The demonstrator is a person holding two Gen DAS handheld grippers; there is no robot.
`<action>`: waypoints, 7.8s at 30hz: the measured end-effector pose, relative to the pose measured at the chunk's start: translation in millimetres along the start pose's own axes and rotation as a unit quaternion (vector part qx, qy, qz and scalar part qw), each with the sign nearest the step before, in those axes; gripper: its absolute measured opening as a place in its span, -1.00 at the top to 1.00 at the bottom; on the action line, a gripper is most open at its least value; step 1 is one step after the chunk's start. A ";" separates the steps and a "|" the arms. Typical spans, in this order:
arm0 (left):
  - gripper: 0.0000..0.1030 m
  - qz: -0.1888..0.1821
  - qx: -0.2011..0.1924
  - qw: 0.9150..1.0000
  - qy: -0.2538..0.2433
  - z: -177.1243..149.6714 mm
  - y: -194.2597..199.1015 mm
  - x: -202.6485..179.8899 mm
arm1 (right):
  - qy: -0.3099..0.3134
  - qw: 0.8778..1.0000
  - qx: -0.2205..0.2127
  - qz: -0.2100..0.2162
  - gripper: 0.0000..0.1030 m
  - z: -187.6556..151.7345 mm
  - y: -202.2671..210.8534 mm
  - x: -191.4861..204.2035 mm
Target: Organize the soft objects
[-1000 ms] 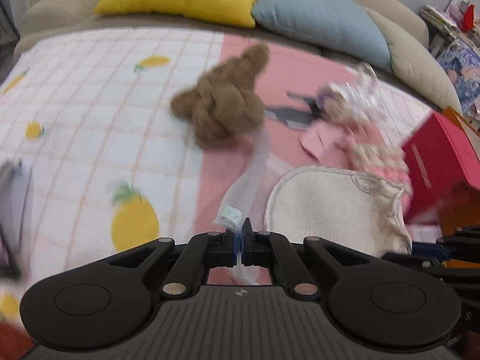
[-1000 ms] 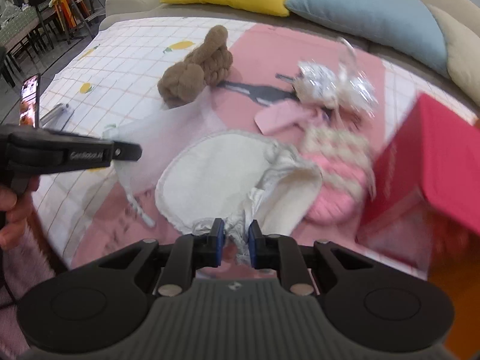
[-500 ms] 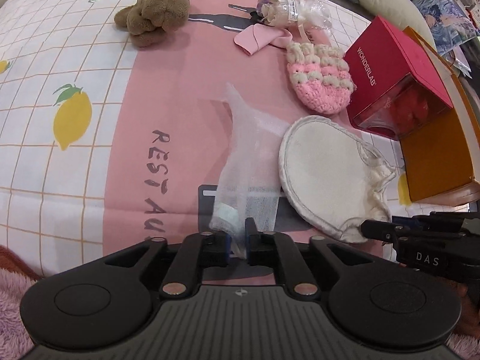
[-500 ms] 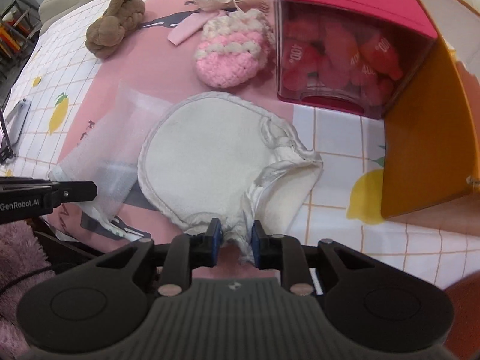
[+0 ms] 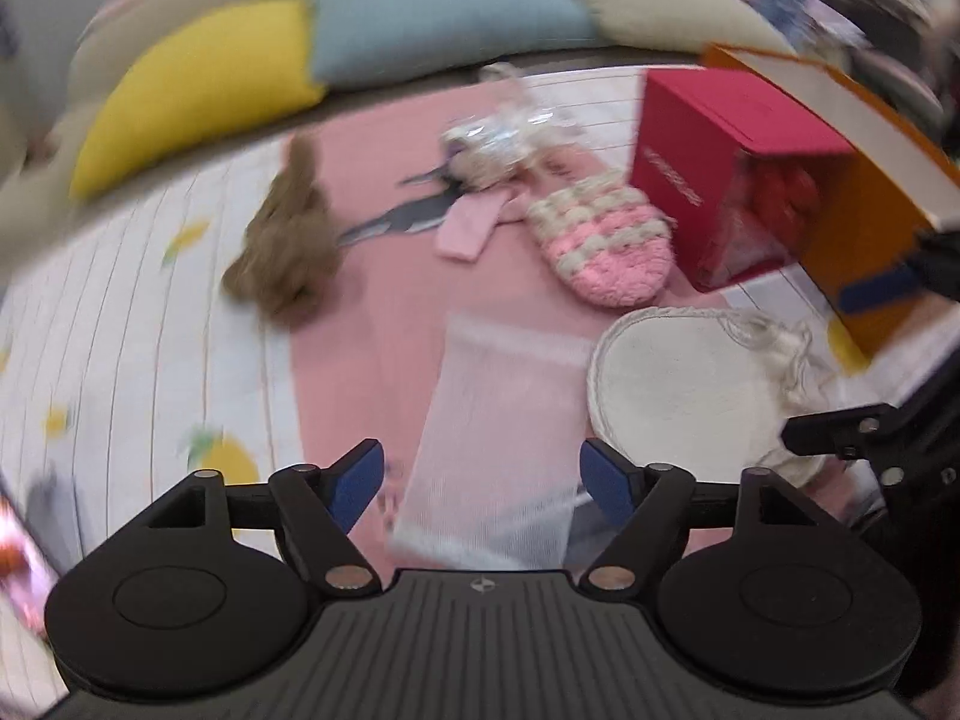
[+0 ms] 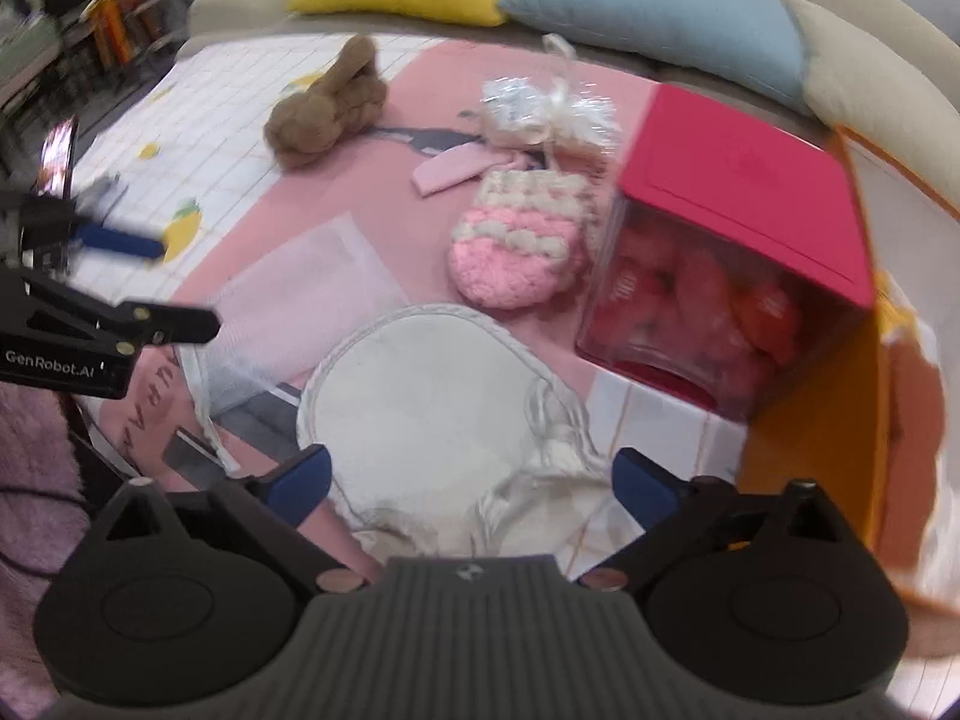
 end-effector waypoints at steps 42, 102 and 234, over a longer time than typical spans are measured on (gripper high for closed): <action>0.68 -0.076 0.035 0.996 -0.003 -13.6 -51.0 -47.1 | 0.061 0.998 0.012 0.005 0.26 -20.4 -38.4 15.6; 0.98 -0.245 -0.043 0.968 0.010 260.0 -40.4 -227.4 | -0.268 0.951 -0.085 -0.125 0.70 6.3 100.8 -289.2; 0.22 0.131 -0.062 0.987 0.076 57.4 -56.6 103.6 | -0.063 0.985 -0.076 -0.144 0.75 74.1 -88.5 15.8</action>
Point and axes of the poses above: each gripper's, at about its wrist camera, not at the fingertips, and y roughly against the way its jaws point, x to its left, z to its top, the point moved 8 cm from there along -y, roughly the way its jaws point, and after that the axes turned 8 degrees about -y, right-handed, at the moved point
